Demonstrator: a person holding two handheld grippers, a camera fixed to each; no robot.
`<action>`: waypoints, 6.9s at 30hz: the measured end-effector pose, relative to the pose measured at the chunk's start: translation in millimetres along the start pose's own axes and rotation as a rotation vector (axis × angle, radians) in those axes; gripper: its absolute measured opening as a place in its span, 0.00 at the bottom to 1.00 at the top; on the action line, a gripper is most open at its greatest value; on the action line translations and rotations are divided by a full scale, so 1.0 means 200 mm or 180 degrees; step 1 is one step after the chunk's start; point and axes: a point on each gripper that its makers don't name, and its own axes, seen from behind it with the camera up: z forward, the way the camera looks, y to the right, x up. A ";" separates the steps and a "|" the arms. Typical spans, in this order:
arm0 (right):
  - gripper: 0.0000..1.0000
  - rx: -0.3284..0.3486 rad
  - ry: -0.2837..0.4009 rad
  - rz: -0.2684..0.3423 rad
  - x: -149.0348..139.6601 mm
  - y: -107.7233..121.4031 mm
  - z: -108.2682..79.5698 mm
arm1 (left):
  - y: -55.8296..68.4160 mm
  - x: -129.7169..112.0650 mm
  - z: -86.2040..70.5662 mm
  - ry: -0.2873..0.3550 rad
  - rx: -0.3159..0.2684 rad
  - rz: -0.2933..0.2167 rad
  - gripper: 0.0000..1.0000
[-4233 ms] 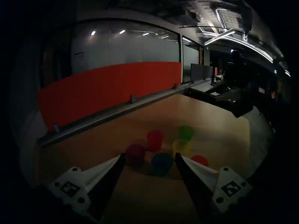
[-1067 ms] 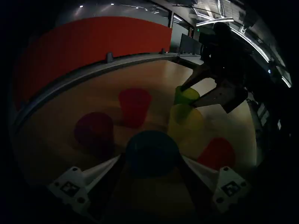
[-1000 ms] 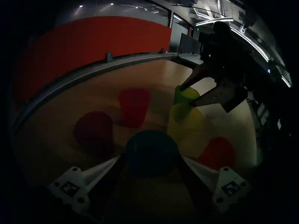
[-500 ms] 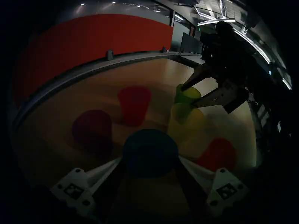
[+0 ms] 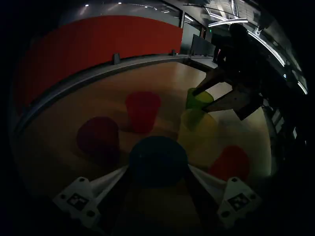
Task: Pour water
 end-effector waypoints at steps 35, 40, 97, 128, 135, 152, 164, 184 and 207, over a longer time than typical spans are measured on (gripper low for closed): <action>0.99 -0.0203 0.0710 -0.0098 0.39 -0.06 -0.33 | -0.06 0.44 -0.50 0.1166 0.0380 -0.0069 0.86; 0.99 -0.0227 0.0882 -0.0143 0.47 -0.10 -0.37 | -0.07 0.49 -0.58 0.1305 0.0449 -0.0065 0.86; 0.99 0.0011 0.1985 -0.0163 0.94 -0.37 -0.53 | -0.07 0.76 -0.96 0.1932 0.0705 0.0289 0.86; 0.99 0.0583 0.1906 -0.0352 0.94 -0.75 -0.37 | -0.01 0.98 -1.16 0.2017 0.1151 0.1157 0.86; 0.99 0.0673 0.1891 -0.0392 0.94 -0.81 -0.34 | 0.00 1.02 -1.17 0.1988 0.1239 0.1360 0.86; 0.99 0.0842 0.1894 -0.0456 0.97 -0.94 -0.30 | 0.07 1.14 -1.21 0.1934 0.1408 0.1870 0.86; 0.99 0.0900 0.1897 -0.0458 0.97 -0.97 -0.27 | 0.15 1.21 -1.25 0.1897 0.1568 0.2289 0.86; 0.99 0.0895 0.1913 -0.0451 0.98 -0.95 -0.28 | 0.23 1.30 -1.23 0.1807 0.1786 0.2878 0.86; 1.00 0.0886 0.1922 -0.0459 0.99 -0.94 -0.28 | 0.25 1.35 -1.21 0.1696 0.1991 0.3310 0.86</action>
